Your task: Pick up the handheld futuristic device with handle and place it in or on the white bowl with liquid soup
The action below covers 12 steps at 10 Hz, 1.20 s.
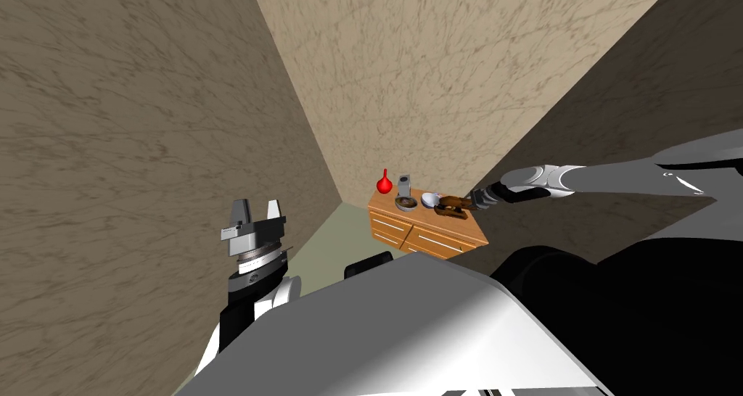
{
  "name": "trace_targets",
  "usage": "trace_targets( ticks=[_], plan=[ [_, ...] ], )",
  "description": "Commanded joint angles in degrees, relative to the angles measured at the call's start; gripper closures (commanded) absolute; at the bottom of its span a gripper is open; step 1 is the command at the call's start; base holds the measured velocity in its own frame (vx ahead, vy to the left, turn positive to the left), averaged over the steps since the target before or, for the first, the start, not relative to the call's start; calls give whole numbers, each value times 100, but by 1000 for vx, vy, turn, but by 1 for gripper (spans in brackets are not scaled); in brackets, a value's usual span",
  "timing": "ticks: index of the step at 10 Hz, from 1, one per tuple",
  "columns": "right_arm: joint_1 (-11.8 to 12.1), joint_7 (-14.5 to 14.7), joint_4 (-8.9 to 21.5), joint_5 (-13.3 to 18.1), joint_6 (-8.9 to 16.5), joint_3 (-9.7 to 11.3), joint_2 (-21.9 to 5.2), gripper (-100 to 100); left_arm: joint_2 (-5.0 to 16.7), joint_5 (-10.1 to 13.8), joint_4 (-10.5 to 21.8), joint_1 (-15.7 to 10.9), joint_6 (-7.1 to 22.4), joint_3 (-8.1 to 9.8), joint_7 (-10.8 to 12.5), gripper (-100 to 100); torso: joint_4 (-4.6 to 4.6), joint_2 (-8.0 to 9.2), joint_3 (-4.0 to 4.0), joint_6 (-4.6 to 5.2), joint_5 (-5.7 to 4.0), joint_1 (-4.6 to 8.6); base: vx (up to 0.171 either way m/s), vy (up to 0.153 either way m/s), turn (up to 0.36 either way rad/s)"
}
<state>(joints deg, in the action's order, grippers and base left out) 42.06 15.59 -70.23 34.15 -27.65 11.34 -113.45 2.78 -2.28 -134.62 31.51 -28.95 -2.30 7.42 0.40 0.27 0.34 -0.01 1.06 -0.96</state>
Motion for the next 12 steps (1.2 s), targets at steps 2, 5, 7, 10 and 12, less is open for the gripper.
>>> trace_targets(
  ticks=[2,5,7,10,12],
  plan=[
    [-178,-110,34,-195,-163,-16,-406,100,0,0,0,0,0,0,0,0,2,-7,-2,-6,14,-32,24,122,-60],
    [-241,-202,65,-259,-278,-75,-575,100,0,0,0,0,0,0,0,0,4,-8,-1,-4,26,-42,29,77,-23],
    [-241,-202,65,-259,-278,-75,-575,100,0,0,0,0,0,0,0,0,6,-8,0,-5,32,-52,28,47,-10],
    [-362,-391,126,-401,-528,-189,-888,100,-1,0,0,1,0,-1,0,0,13,-14,0,-6,55,-89,55,108,-55],
    [-441,-526,162,-510,-724,-263,-1105,100,-1,0,0,0,0,-1,0,0,16,-8,5,-10,63,-108,45,141,-40]
  ],
)
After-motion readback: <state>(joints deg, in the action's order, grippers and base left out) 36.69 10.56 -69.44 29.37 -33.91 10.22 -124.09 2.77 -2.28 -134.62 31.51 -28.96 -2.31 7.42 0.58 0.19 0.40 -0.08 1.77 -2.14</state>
